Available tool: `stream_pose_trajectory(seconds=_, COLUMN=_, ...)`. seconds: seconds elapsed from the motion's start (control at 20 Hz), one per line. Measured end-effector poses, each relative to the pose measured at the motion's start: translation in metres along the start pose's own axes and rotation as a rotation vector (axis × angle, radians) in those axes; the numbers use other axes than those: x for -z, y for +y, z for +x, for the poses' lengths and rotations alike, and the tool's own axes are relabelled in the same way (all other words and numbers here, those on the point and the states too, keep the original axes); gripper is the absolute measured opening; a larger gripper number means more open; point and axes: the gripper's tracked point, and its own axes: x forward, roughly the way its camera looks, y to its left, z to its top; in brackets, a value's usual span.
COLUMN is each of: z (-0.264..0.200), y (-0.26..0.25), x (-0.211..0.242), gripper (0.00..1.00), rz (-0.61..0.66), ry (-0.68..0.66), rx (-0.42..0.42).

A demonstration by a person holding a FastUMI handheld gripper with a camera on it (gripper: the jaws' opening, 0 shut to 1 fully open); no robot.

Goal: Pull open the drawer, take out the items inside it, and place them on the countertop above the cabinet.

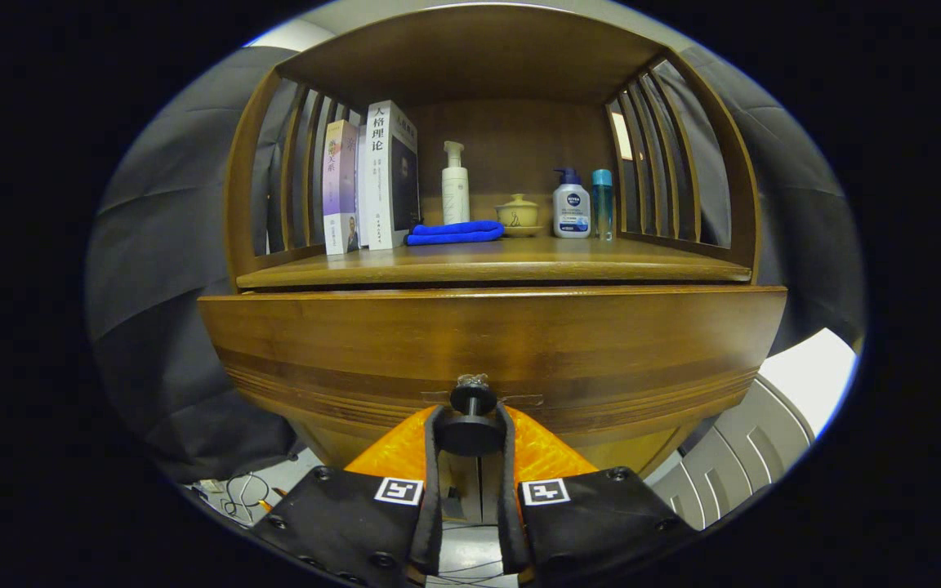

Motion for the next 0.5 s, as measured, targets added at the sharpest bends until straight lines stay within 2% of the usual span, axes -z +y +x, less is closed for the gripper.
stream_pose_trajectory(seconds=0.5, z=-0.044, y=0.003, x=0.014, gripper=0.3, rz=-0.002, ry=-0.026, rx=-0.018)
